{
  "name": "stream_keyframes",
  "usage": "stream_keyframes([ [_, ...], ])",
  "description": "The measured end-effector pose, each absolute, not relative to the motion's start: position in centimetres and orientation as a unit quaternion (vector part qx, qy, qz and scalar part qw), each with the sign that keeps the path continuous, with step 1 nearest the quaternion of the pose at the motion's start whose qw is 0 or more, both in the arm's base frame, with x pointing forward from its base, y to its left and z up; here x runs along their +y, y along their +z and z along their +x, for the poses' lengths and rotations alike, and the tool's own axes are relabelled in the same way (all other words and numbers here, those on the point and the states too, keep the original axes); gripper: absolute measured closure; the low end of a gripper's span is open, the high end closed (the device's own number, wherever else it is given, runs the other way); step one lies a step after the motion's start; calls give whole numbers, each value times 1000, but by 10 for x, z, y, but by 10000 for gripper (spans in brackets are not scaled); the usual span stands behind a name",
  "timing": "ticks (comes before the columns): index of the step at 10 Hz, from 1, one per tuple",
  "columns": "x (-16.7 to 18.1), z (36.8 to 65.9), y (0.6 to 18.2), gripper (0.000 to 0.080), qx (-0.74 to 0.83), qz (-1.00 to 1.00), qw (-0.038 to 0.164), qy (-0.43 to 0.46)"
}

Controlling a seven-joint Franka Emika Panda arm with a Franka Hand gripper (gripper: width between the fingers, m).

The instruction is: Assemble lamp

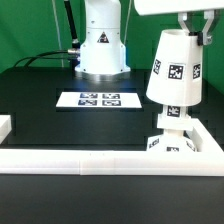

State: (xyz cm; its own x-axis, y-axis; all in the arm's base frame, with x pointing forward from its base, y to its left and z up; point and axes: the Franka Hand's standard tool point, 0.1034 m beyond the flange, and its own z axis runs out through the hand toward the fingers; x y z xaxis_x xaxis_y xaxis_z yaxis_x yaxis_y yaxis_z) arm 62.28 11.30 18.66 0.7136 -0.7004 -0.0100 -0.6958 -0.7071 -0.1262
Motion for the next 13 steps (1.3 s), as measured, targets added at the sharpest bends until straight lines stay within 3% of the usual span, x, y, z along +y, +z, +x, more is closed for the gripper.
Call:
stream_keyframes([
  [10, 121, 628, 151, 754, 370, -927, 53, -30],
  [11, 121, 628, 151, 673, 370, -927, 53, -31],
  [12, 121, 629, 152, 513, 370, -927, 54, -31],
  [13, 122, 629, 152, 513, 370, -927, 54, -32],
])
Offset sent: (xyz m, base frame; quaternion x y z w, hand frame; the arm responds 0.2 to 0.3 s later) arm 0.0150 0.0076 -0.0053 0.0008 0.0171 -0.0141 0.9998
